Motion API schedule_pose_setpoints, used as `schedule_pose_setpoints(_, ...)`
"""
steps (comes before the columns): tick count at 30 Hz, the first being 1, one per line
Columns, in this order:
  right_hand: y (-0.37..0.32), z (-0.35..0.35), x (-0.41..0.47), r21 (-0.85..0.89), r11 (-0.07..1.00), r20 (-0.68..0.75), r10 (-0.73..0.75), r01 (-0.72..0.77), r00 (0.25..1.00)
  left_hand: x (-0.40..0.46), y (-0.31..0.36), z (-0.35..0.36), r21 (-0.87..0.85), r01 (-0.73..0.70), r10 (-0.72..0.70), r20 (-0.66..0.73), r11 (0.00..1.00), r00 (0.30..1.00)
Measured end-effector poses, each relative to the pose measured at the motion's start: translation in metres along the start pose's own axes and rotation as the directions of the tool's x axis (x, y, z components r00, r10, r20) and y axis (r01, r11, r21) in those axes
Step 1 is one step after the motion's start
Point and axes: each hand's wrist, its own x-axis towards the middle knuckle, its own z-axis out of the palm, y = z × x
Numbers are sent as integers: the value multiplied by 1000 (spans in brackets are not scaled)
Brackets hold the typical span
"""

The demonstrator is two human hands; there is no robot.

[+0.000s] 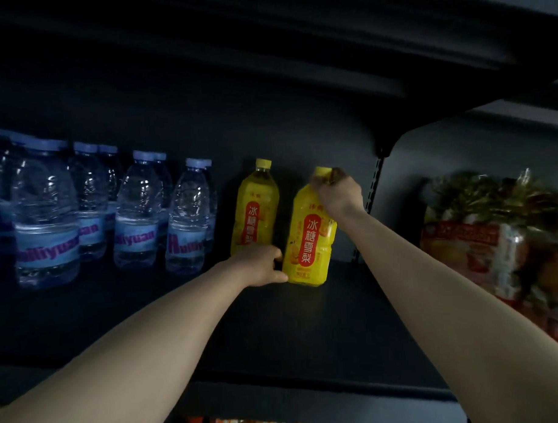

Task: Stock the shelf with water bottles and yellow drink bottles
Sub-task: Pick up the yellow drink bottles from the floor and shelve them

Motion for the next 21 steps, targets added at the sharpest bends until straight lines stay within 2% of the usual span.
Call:
schedule_pose_setpoints(9, 27, 20, 41, -34, 999, -25, -26, 25, 999, 32, 6, 14, -35, 44, -45, -14, 998, 999)
schedule_pose_setpoints(13, 37, 25, 52, 0, 999, -19, -38, 38, 999, 39, 11, 21, -13, 52, -53, -82, 999, 995)
schedule_pose_setpoints(21, 41, 39, 54, 36, 993, -55, -112, 114, 992, 43, 12, 20, -45, 79, -82, -82, 996, 993)
